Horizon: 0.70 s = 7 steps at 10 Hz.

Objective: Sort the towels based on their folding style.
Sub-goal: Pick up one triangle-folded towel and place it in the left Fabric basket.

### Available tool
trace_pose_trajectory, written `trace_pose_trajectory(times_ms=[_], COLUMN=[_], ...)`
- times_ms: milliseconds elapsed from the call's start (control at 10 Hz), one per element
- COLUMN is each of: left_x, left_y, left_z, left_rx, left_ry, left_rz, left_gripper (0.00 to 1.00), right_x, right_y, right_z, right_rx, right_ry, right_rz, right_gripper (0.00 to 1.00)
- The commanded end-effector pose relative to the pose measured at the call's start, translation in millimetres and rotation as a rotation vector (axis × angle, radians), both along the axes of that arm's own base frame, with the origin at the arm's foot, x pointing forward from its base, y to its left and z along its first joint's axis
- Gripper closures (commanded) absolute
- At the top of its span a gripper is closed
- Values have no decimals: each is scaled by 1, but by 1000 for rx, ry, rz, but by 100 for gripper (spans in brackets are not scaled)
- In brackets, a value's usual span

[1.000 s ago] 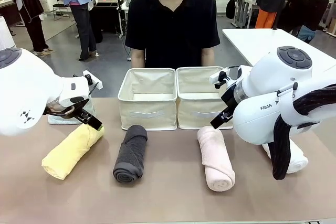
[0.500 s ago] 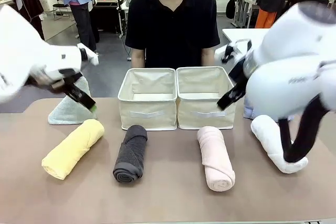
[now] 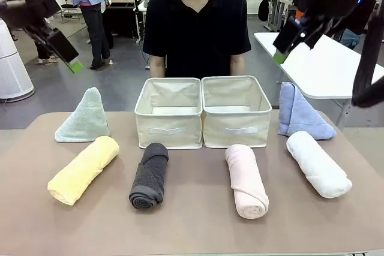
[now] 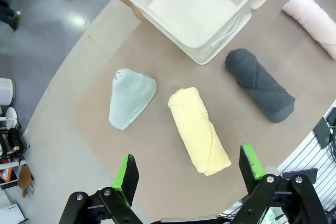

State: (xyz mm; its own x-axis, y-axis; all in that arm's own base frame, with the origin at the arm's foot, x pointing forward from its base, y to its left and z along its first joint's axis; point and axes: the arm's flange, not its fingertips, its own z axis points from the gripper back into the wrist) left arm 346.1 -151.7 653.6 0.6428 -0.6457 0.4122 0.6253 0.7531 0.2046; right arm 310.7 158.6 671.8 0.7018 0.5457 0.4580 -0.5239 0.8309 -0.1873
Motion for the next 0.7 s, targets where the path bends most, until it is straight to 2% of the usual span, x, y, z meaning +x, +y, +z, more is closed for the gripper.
trace_pose_trajectory(times_ms=[0, 500, 600], left_x=[2, 2, 2], left_y=[1, 1, 0], left_z=[-13, -13, -11], left_rx=[-1, -1, 7], left_ry=[9, 9, 21], left_rz=[-3, -3, 2], left_gripper=[0, 0, 0], right_x=[3, 2, 19], right_y=[-2, 0, -31], right_z=[-15, -8, -1], right_rx=[11, -5, 213], right_ry=[1, 13, 177], right_rz=[4, -1, 84], right_gripper=[0, 0, 0])
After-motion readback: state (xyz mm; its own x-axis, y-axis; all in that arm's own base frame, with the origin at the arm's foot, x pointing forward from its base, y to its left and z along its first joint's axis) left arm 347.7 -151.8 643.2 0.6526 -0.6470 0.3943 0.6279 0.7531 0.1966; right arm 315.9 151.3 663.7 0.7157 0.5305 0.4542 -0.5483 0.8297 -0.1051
